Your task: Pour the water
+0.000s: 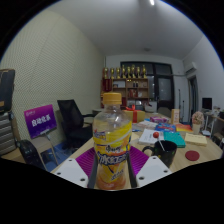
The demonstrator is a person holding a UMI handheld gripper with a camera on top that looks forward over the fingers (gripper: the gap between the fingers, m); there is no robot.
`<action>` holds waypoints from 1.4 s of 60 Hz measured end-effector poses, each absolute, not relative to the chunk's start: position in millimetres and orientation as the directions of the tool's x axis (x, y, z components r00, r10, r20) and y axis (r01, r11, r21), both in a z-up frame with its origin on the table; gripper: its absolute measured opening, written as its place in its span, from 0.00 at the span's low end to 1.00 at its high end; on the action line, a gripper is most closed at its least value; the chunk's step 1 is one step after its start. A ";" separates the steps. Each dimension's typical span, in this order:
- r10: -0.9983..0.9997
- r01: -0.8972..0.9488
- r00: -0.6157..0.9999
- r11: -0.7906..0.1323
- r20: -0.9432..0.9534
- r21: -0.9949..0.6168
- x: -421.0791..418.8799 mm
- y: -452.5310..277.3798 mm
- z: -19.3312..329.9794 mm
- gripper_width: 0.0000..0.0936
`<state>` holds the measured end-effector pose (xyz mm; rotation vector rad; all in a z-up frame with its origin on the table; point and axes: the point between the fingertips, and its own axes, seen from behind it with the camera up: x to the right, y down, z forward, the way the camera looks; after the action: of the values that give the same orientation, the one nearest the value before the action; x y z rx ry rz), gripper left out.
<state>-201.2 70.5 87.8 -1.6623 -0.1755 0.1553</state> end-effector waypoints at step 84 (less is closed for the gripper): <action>0.021 -0.782 -0.146 -0.616 -0.989 0.102 -193.6 -68.9 169.1 0.36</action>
<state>-193.6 -68.9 169.1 -1.5548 0.8668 1.8193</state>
